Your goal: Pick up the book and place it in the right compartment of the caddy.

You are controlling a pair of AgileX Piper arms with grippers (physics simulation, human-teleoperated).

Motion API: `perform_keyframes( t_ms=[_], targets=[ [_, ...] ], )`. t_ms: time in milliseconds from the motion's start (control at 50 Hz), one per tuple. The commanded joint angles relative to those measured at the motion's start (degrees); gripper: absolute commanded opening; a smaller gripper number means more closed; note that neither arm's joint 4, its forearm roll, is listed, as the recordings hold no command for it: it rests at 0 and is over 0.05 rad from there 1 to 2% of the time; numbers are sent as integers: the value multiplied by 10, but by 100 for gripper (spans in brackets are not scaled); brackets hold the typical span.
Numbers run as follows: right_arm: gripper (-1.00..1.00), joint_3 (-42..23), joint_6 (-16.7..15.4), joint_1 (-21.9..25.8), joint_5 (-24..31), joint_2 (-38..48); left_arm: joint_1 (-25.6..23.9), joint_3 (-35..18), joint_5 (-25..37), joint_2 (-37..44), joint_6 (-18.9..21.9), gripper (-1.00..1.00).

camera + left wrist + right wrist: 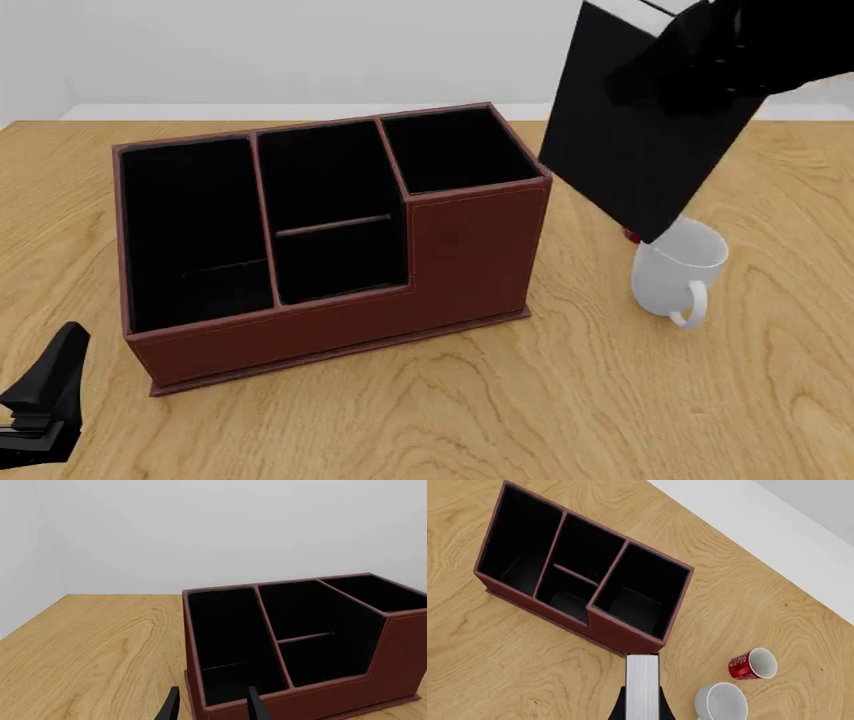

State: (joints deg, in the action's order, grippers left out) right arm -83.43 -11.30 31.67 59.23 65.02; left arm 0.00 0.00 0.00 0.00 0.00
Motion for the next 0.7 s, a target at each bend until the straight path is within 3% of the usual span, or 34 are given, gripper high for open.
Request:
perform_keyframes(
  t_ms=[20,700],
  targets=[
    [-100,-75,4,-3,13,55,0,0,0,0,0,100],
    [-100,-378,-22,-16,88,274,0,0,0,0,0,100]
  ],
)
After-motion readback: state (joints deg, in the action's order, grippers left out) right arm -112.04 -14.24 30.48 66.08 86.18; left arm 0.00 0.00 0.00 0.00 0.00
